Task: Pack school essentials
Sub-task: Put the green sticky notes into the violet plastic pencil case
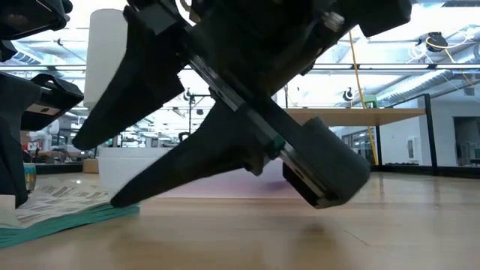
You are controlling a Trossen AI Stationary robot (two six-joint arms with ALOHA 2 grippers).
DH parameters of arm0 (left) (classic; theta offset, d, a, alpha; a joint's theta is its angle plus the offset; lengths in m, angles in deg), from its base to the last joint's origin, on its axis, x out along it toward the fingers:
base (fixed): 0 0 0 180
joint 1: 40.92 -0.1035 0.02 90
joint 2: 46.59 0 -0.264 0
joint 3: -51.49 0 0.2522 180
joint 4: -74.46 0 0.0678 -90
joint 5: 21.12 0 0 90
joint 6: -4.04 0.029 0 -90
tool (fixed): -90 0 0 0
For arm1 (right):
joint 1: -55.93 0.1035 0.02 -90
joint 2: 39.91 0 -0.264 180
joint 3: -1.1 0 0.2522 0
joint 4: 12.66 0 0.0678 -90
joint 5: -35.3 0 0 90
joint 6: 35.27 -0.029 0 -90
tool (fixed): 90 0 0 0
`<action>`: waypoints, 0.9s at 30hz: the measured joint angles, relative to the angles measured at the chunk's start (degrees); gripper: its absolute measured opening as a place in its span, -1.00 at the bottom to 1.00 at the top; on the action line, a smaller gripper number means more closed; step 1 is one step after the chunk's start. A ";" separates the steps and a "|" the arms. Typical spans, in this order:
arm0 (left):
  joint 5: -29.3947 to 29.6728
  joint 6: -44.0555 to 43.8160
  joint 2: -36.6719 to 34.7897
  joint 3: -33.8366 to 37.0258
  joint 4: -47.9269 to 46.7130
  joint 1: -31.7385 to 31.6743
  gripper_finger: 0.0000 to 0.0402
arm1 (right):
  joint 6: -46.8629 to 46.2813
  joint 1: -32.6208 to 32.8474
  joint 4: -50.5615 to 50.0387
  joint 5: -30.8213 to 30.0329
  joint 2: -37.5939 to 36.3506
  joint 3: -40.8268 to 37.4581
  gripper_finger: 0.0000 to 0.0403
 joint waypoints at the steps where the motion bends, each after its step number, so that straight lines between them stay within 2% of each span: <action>1: 0.04 0.00 0.00 0.00 0.00 0.00 -0.95 | -0.24 0.00 0.02 0.06 0.00 0.00 -0.07; 7: 1.22 0.49 0.07 0.09 1.15 0.04 -0.95 | -4.14 -0.01 -1.20 0.23 0.00 0.00 -0.07; 11: 4.63 3.54 -0.08 0.19 5.62 0.02 -0.95 | -7.38 -0.15 -1.62 0.49 0.00 0.00 -0.07; 18: 6.97 3.51 -8.05 -0.25 4.66 -0.06 -0.95 | -8.57 -0.15 -3.52 0.18 -0.11 0.02 -0.07; 23: 9.35 0.58 -12.37 -0.41 0.98 0.89 -0.95 | -9.77 0.07 -3.49 0.12 -0.11 0.02 -0.07; 27: 8.63 -9.77 -12.36 -0.28 -9.49 1.11 -0.95 | -11.58 0.63 -3.26 0.05 -0.11 0.00 -0.07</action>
